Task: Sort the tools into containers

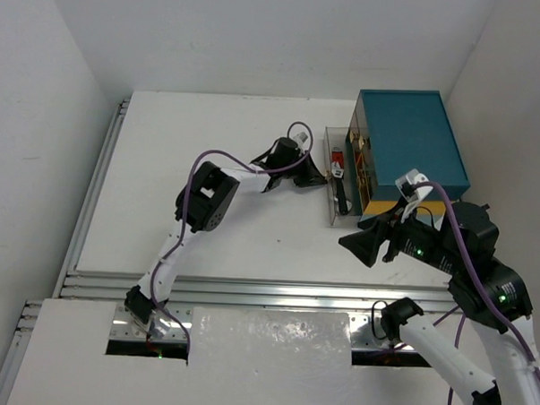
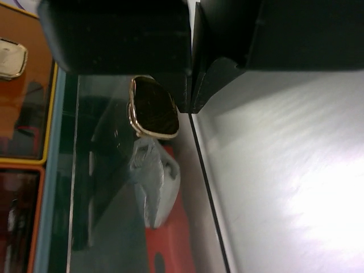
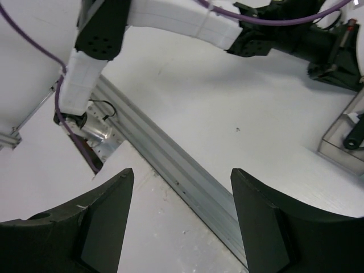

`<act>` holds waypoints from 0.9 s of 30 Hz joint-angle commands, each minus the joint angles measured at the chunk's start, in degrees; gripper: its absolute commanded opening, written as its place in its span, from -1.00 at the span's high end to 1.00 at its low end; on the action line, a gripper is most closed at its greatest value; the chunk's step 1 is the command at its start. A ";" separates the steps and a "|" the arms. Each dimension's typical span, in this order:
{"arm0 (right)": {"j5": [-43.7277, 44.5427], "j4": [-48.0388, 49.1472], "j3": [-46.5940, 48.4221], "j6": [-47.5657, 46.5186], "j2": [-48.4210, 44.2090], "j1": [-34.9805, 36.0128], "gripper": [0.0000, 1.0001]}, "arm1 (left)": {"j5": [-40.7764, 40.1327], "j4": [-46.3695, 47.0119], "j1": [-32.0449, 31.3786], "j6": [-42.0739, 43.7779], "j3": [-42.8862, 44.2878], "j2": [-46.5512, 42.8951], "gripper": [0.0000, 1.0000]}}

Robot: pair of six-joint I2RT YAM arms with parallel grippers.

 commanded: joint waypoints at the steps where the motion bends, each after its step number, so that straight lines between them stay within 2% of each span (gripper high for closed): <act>1: -3.51 0.40 -1.06 1.46 -0.33 0.41 -0.39 | 7.29 9.11 -0.30 -1.37 6.55 2.36 1.00; 10: -6.15 -2.41 0.17 1.29 -0.68 0.32 -0.39 | 10.03 9.02 -1.00 -5.06 22.63 12.03 1.00; 15: -6.06 -4.69 1.31 1.46 -1.30 0.32 -0.39 | 10.38 12.97 -1.53 -9.62 30.19 18.44 1.00; 27: -6.86 -4.79 0.17 0.76 -1.83 0.32 -0.41 | 9.50 19.04 -2.40 -14.73 38.11 25.13 0.94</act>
